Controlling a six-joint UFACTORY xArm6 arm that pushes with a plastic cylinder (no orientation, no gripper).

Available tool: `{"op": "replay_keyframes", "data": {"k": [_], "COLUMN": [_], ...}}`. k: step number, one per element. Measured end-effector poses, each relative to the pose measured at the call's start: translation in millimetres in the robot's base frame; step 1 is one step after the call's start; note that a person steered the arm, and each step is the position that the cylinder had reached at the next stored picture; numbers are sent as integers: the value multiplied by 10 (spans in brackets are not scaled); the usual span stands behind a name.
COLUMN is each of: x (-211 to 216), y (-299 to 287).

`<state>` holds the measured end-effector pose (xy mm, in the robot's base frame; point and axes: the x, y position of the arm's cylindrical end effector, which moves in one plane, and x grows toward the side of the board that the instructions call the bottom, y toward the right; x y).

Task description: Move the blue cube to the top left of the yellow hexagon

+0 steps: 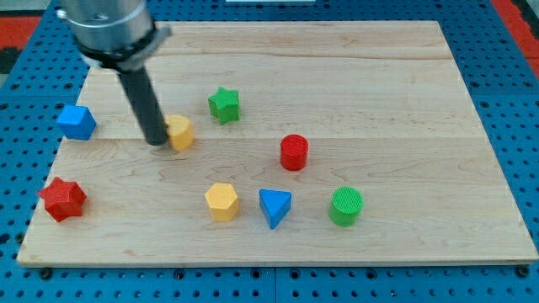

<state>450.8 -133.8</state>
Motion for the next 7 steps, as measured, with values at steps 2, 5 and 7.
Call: {"op": "replay_keyframes", "data": {"k": [2,5,7], "x": [-452,-213,-275], "y": [-270,-1435,-1348]}}
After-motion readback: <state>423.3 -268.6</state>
